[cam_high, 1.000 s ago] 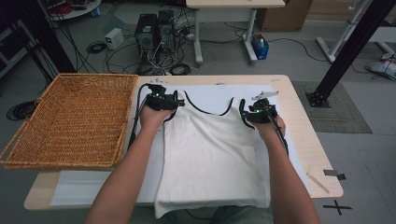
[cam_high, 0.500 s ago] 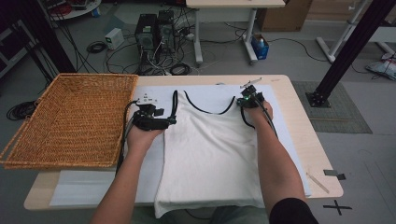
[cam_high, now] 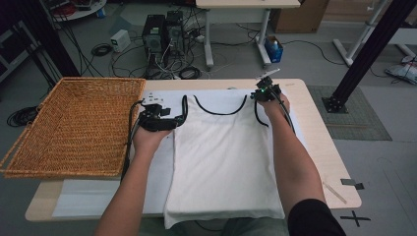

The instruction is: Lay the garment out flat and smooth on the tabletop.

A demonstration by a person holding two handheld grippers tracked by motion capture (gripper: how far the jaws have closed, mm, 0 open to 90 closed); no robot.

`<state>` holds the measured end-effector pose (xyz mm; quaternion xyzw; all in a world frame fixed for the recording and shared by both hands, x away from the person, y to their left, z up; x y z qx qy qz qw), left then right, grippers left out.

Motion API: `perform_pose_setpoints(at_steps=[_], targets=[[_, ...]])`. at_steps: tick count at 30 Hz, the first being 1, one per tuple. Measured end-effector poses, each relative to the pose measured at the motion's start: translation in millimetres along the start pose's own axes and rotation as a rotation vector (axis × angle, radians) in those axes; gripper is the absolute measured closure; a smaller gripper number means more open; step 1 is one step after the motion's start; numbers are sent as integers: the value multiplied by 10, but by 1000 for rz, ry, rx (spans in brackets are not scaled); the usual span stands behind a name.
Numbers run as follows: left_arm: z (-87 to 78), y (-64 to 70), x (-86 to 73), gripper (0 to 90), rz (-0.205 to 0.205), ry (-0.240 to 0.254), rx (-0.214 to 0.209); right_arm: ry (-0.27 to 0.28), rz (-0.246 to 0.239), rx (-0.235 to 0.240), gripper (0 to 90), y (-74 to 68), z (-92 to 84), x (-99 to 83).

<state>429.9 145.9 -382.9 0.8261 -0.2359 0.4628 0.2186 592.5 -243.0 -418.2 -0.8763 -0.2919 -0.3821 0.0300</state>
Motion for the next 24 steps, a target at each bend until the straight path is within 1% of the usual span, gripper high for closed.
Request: perform_pose_setpoints(at_steps=[1, 3, 5, 7, 9, 10, 12, 13, 15, 16, 17, 18, 19, 21, 23, 24], targets=[[-4, -18, 5, 337, 3, 4, 9, 6, -6, -7, 707, -17, -63, -8], [-23, -53, 18, 305, -2, 20, 24, 29, 5, -2, 679, -30, -205, -39], [-43, -78, 29, 291, -7, 35, 36, 42, 33, 6, 640, -44, -351, -94], [-56, -96, 40, 274, -10, 48, 25, 61, 52, 18, 578, -69, -490, -169], [-58, -111, 56, 263, -15, 44, 22, 65, 68, 41, 532, -104, -605, -253], [-59, -118, 70, 257, -19, 49, 14, 70, 80, 53, 502, -129, -660, -299], [-70, -123, 111, 249, -15, 47, 13, 84, 103, 75, 416, -189, -763, -375], [-80, -119, 134, 243, -15, 52, 4, 94, 108, 84, 410, -219, -816, -408], [-113, -96, 173, 239, -5, 50, 3, 113, 100, 100, 360, -286, -916, -462], [-140, -80, 190, 233, -3, 61, -2, 113, 96, 95, 337, -318, -970, -477], [-169, -59, 206, 230, 0, 78, -6, 127, 95, 102, 326, -343, -1026, -491], [-195, -43, 220, 229, 7, 86, -4, 147, 97, 114, 319, -370, -1084, -506], [-218, -32, 232, 229, 11, 93, -7, 158, 97, 116, 302, -398, -1137, -517], [-252, -19, 250, 218, 16, 103, -15, 172, 83, 116, 273, -442, -1228, -523], [-274, -18, 255, 205, 16, 112, -20, 195, 73, 123, 229, -467, -1290, -514], [-284, -19, 255, 204, 16, 108, -19, 213, 65, 123, 225, -472, -1317, -506]])
Point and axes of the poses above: each handheld gripper's, and its own axes: z roughly forward along the jaws, x roughly out of its top, y roughly to its right, the point moved 2 cm from there along z, roughly forward along the jaws, and after that the axes turned 1 degree about -x, right-handed, at the moved point
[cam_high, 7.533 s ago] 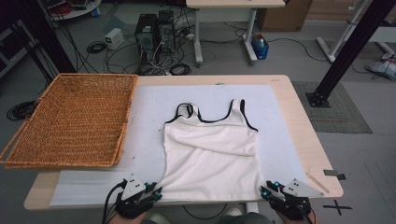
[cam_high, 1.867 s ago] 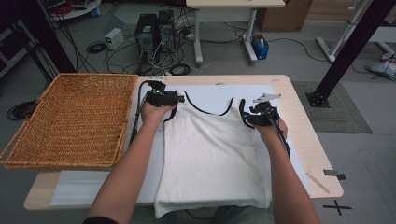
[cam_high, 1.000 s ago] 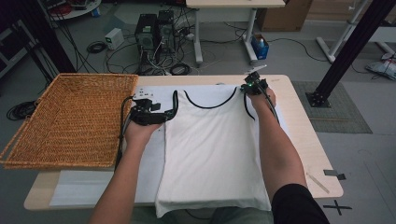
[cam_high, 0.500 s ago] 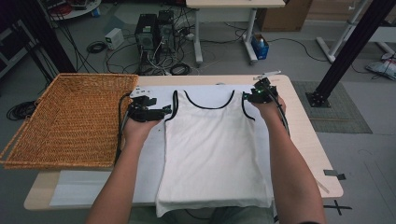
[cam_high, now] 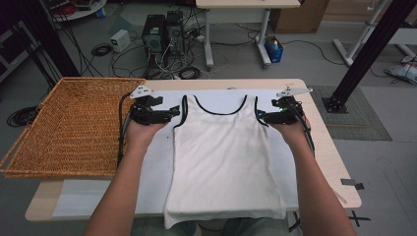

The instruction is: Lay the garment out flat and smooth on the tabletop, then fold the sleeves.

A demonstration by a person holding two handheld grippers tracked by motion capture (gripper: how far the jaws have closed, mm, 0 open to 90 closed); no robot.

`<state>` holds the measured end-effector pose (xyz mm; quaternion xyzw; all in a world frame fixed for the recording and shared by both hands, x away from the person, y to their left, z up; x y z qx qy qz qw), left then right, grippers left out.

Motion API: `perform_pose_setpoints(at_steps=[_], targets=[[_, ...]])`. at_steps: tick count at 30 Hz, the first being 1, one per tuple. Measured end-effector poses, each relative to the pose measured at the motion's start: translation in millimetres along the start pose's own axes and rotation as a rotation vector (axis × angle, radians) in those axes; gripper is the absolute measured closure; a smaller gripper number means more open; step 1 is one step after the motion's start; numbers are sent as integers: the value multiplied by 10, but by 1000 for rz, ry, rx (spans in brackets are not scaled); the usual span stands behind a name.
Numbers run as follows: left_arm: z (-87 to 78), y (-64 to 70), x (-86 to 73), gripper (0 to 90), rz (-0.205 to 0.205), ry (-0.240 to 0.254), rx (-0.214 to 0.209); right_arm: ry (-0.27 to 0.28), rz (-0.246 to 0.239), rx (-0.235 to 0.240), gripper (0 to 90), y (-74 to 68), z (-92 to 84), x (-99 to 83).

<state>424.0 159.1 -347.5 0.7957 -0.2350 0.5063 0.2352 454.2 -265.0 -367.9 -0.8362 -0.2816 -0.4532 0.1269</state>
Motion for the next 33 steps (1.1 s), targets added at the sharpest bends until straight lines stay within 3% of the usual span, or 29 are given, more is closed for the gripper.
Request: perform_pose_setpoints(at_steps=[3, 8, 15, 21, 25, 30, 33], targets=[[-13, -6, 3, 193, 5, 4, -6, 35, -1, 22, 224, -5, -40, 19], [-2, -26, 4, 168, 3, 5, -16, 8, 2, 39, 213, -14, -5, -7], [1, -28, 35, 166, 11, -9, -25, 5, -29, 36, 210, -71, 21, 14], [85, -31, 75, 167, 9, -20, -34, -3, -8, 21, 211, 22, 74, 7], [186, -68, 56, 166, 0, -30, -35, -20, 7, 21, 215, 144, 269, 60], [259, -137, 16, 166, -20, -46, -31, -76, -7, 8, 252, 349, 649, 107], [244, -119, 19, 167, -9, -48, -24, -112, 3, 3, 272, 481, 872, 99]])
Point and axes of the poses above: each handheld gripper's, and its own axes: z roughly forward along the jaws, x roughly out of its top, y roughly to its right, the point moved 2 cm from there along z, roughly forward along the jaws, and after that the axes turned 1 degree about -x, right-handed, at the moved point
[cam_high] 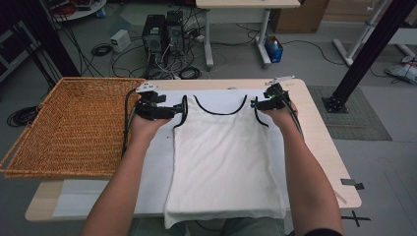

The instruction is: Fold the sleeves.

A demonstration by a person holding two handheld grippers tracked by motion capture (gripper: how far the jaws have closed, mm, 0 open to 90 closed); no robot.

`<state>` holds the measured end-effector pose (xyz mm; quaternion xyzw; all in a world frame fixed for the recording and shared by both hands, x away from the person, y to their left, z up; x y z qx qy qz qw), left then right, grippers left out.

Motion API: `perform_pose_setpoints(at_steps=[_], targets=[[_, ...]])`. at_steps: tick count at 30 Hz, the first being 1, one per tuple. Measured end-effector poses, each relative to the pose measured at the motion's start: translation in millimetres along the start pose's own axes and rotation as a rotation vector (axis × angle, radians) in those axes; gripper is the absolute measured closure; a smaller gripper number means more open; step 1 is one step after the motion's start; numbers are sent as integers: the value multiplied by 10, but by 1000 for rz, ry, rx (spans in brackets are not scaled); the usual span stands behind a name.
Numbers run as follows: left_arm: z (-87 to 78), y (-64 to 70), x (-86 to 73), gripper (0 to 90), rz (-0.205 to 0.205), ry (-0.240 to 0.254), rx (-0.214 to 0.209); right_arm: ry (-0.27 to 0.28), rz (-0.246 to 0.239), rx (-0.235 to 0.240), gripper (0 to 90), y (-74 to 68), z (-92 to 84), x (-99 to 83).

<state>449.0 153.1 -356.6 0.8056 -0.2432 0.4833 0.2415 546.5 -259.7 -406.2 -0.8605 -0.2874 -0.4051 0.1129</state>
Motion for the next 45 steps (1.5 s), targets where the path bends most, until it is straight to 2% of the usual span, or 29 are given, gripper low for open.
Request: perform_pose_setpoints(at_steps=[5, 8, 10, 12, 14, 15, 16, 18, 20, 22, 26, 30, 36, 40, 42, 45], targets=[[-90, 41, 9, 167, 14, 15, 2, -40, -3, -29, 365, 185, 366, 30], [-146, 67, -26, 167, 18, 22, 9, -60, -14, -42, 430, 242, 548, 47], [-165, 68, -62, 166, 25, 8, 8, -76, -30, -51, 484, 245, 653, 49], [-171, 47, -95, 167, 24, -2, 17, -124, -45, -41, 626, 231, 763, 5], [-172, 9, -111, 167, 14, -3, 24, -101, -24, -42, 791, 220, 775, -13], [-168, -6, -112, 166, 9, -1, 29, -110, -33, -52, 858, 212, 767, -4], [-160, -18, -113, 166, 7, 1, 33, -119, -40, -42, 867, 205, 756, 8], [-132, -40, -119, 167, -2, 8, 33, -132, -55, -50, 871, 181, 706, 30], [-106, -55, -132, 167, 1, -2, 37, -112, -62, -38, 872, 152, 622, 54], [-92, -63, -145, 167, 2, -15, 38, -83, -79, -31, 872, 113, 503, 74], [-95, -49, -145, 167, 17, -20, 32, 1, -70, -21, 871, 8, 203, 86], [-138, -8, -131, 167, 33, -12, 25, 57, -98, -18, 870, -183, -69, 124], [-254, 80, -94, 166, 48, 29, -6, 81, -174, -27, 870, -565, -351, 119], [-341, 130, -88, 166, 55, 55, -20, 110, -203, -35, 870, -830, -552, -24], [-377, 146, -101, 166, 55, 66, -25, 144, -199, -26, 869, -961, -658, -160], [-409, 170, -131, 167, 55, 75, -29, 161, -229, -22, 862, -1185, -785, -417]])
Point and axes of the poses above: each handheld gripper's, and its own axes: z roughly forward along the jaws, x roughly out of its top, y roughly to its right, the point moved 2 cm from there along z, roughly forward along the jaws, and after that the axes turned 1 degree about -x, right-handed, at the moved point
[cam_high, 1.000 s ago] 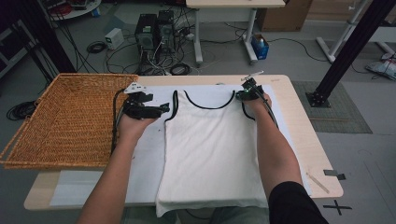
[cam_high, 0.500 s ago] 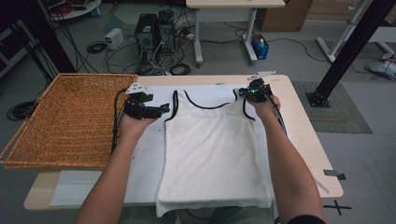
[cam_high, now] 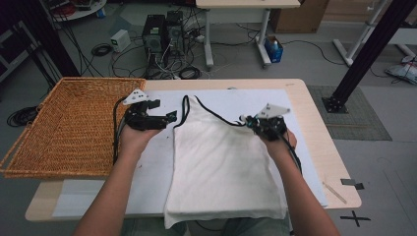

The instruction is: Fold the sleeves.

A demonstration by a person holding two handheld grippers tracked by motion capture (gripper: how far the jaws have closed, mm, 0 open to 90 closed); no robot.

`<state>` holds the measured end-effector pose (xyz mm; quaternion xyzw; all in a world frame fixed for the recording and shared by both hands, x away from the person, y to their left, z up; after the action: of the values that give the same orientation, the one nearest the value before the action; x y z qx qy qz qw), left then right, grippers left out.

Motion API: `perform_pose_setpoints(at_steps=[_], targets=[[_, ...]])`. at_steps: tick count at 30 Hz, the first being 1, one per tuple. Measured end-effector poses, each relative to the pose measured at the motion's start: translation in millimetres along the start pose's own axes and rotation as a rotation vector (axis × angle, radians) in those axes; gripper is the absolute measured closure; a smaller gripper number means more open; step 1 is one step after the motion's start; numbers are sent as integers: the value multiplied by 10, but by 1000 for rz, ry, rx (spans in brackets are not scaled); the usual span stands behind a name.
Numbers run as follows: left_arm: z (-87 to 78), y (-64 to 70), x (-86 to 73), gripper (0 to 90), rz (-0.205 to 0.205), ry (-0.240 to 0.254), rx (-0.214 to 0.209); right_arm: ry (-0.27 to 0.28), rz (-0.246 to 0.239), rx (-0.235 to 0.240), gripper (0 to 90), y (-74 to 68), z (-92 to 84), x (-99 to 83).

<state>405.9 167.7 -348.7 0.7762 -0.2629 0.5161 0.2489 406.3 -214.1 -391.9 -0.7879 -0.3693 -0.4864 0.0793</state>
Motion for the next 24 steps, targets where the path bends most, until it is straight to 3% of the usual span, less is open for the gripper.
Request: perform_pose_setpoints(at_steps=[3, 5, 8, 12, 14, 17, 24], targets=[[1, 15, -31, 166, -9, 4, -3, 4, -7, 39, 810, -239, -119, -187], [7, 24, -40, 166, -13, 3, -2, -5, -22, 59, 777, -320, -182, -227], [1, 61, -38, 167, -12, 8, -5, 33, -29, 66, 729, -317, -345, -150], [-11, 103, -36, 167, -6, 9, -10, 70, -1, 43, 709, -206, -489, -95], [-15, 109, -40, 166, -8, 11, -9, 34, 14, 29, 687, -163, -456, -142], [-1, 102, -68, 166, -8, 3, -7, -40, 47, 59, 668, -161, -294, -261], [145, 34, -161, 166, -33, -18, 2, -158, 13, 137, 668, -419, 52, -465]])
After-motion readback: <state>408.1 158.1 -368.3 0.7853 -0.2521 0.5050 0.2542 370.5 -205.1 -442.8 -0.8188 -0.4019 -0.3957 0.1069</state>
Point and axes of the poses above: each handheld gripper's, and its own axes: z roughly forward along the jaws, x roughly out of its top, y roughly to its right, the point moved 2 cm from there along z, roughly forward along the jaws, and after that the axes turned 1 degree about -x, right-handed, at the moved point
